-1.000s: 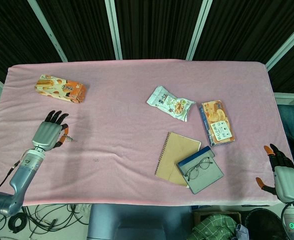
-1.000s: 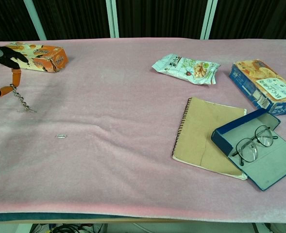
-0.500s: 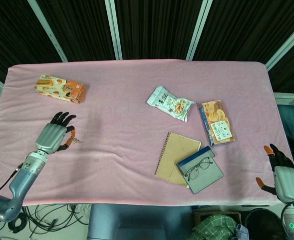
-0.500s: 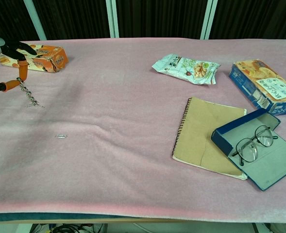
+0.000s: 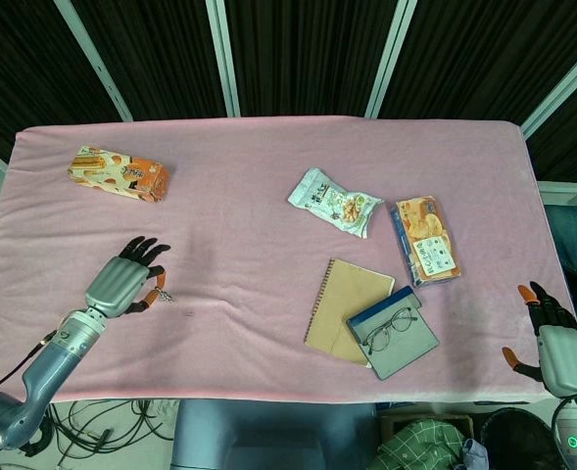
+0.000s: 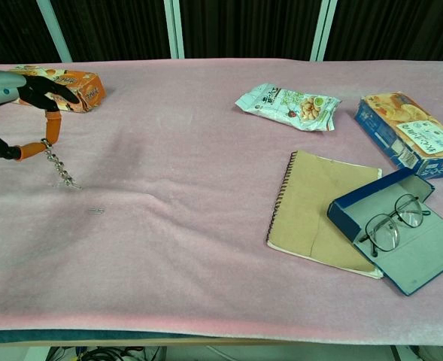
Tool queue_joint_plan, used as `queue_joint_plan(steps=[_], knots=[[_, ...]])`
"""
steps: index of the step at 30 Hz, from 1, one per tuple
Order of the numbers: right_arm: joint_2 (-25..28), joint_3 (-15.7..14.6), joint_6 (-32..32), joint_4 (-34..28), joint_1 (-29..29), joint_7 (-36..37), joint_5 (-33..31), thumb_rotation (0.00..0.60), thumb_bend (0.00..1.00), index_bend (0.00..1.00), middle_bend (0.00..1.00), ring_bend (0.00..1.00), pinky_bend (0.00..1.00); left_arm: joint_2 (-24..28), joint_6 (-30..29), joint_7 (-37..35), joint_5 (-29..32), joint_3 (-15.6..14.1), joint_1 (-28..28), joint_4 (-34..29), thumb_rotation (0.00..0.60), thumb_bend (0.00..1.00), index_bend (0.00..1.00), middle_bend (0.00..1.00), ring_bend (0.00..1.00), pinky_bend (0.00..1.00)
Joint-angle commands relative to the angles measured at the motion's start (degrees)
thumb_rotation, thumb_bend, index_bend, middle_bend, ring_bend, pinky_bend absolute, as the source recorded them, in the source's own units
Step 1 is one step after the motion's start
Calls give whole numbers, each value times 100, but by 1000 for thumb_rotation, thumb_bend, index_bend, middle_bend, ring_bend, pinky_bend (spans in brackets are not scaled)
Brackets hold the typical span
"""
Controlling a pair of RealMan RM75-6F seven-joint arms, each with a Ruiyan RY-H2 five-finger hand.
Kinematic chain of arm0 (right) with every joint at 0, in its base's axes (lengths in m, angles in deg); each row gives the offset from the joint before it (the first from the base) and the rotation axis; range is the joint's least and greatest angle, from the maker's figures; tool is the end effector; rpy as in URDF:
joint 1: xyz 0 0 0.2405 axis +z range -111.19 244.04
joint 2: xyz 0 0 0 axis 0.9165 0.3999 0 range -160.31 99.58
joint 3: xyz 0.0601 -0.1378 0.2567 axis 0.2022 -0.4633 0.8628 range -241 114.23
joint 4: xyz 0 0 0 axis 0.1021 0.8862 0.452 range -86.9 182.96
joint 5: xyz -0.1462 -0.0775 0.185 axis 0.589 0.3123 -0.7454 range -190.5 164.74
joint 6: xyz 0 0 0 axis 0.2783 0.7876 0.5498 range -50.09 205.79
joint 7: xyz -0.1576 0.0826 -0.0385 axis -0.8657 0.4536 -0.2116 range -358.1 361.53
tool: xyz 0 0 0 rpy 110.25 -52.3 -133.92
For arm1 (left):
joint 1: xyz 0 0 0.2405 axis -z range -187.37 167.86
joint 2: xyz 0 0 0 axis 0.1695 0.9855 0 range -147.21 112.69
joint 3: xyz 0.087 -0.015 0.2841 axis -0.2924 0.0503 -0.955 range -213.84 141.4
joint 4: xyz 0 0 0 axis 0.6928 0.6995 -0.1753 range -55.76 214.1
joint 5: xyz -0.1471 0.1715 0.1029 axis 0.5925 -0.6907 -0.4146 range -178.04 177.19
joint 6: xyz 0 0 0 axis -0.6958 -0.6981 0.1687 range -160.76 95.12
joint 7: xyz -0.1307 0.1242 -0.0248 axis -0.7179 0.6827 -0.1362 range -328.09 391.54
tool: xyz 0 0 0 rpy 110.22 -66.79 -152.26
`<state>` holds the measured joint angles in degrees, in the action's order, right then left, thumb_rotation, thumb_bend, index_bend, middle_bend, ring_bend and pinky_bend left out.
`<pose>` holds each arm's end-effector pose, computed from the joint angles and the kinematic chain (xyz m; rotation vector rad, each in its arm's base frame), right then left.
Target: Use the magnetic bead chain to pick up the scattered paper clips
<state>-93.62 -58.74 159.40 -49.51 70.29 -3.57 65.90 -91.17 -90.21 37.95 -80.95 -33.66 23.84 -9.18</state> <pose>-0.3681 -0.2238 0.1398 1.3050 -0.9844 0.8056 -0.2523 0.3674 0.0076 -1.9378 -0.8966 -0.8599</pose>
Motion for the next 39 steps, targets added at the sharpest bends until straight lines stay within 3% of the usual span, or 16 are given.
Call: queue_joint_plan(steps=[1,39], knots=[[1,0,-1,1,1,0,1,600,161,0,11,83,172,-38,20,-6,-35,-19,15,-5,600,440,551,108,0,0],[8,1,-7,0,1,18,-3,600,160,0,11,83,172,-451,-13,93,-476,-207,107,271,600,440,552,108,0,0]])
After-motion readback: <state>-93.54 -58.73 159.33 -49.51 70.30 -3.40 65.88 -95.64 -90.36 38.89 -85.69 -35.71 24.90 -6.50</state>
